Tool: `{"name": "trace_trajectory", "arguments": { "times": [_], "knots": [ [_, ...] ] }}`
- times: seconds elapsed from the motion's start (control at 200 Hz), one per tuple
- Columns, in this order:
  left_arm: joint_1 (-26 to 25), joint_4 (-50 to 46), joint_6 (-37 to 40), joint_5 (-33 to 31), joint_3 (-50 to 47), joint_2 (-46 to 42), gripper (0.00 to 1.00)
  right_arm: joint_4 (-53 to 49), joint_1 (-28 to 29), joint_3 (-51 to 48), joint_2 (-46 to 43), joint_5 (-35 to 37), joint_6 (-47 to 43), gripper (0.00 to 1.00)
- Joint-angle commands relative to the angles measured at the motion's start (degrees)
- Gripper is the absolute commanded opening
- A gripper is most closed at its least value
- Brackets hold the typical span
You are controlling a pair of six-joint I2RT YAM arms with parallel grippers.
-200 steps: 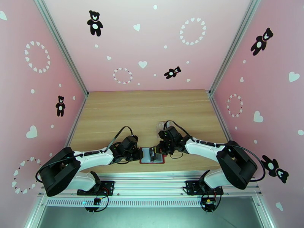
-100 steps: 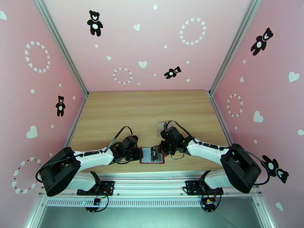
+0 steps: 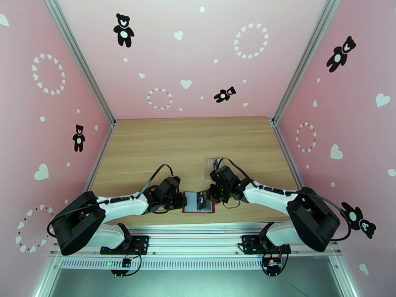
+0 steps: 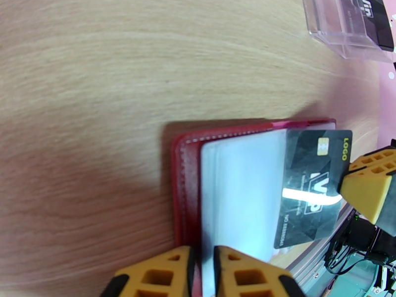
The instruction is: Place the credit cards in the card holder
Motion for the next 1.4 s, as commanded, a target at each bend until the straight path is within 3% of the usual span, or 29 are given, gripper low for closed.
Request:
{"name": "trace_trajectory", "arguments": {
  "times": [0.0,0.866,1.396],
  "knots": [
    [-0.8,-1.0,-0.4,-1.0,-0.9,1.5,0.19,0.5,0.8,-1.0,1.6,0.0,0.8,0.0],
    [-0.9,-0.3,-0.6,-1.0,-1.3,1.6,0.19,-3.2,1.1,-1.9,-0.7,1.8,-0.3,0.0],
    [-1.1,0.3,-0.7,-0.9,-1.4,2.5,0.19,0.8,3.0,-0.3,4.1,1.7,1.1,0.0]
  ]
}}
